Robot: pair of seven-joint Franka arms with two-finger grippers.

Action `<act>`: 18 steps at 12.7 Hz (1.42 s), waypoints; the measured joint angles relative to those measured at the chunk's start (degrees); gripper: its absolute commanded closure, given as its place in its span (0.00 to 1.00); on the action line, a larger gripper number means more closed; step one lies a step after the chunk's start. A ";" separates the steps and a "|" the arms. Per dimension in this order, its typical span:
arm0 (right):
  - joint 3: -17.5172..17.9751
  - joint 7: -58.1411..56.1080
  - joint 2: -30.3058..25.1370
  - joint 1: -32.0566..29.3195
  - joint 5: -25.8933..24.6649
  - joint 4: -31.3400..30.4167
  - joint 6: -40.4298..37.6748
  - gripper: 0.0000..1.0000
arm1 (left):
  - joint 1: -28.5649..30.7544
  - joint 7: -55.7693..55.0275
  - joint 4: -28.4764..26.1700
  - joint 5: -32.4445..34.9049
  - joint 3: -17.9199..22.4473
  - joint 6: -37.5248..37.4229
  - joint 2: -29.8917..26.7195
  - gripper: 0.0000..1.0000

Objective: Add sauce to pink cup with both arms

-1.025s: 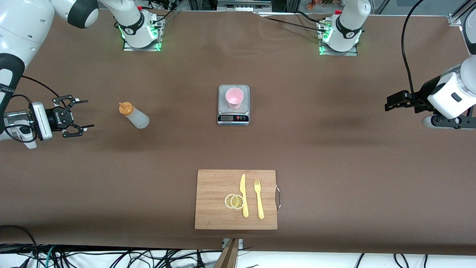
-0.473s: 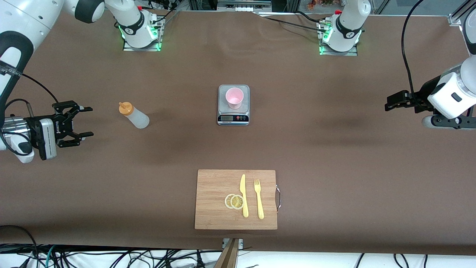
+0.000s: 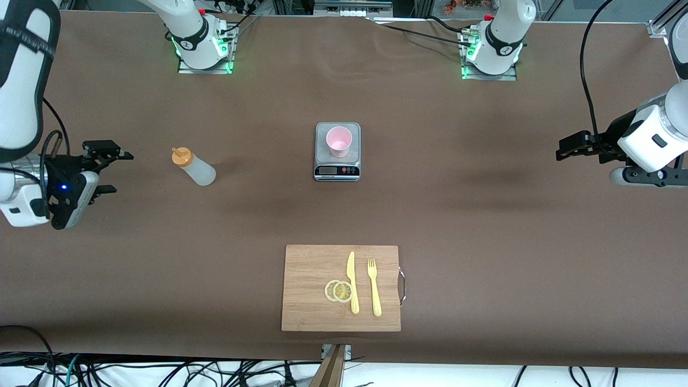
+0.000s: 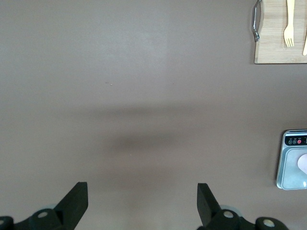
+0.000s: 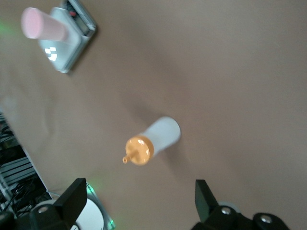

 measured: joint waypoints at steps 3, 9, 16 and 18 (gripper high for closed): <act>12.37 13.53 -8.42 -5.52 -13.20 -6.72 5.85 0.00 | -0.03 0.00 0.38 0.00 -0.05 0.00 0.01 0.00; 25.81 44.82 -24.50 -12.50 -23.52 -27.60 15.52 0.00 | -0.02 0.00 0.97 0.00 -0.05 0.00 0.31 0.00; 26.04 54.62 -28.44 -15.72 -19.56 -26.46 18.20 0.00 | -0.01 0.00 1.69 0.00 -0.04 0.00 0.85 0.00; 25.49 54.62 -28.43 -15.80 -19.30 -25.55 20.86 0.00 | -0.01 0.00 1.79 0.00 -0.04 0.00 0.87 0.00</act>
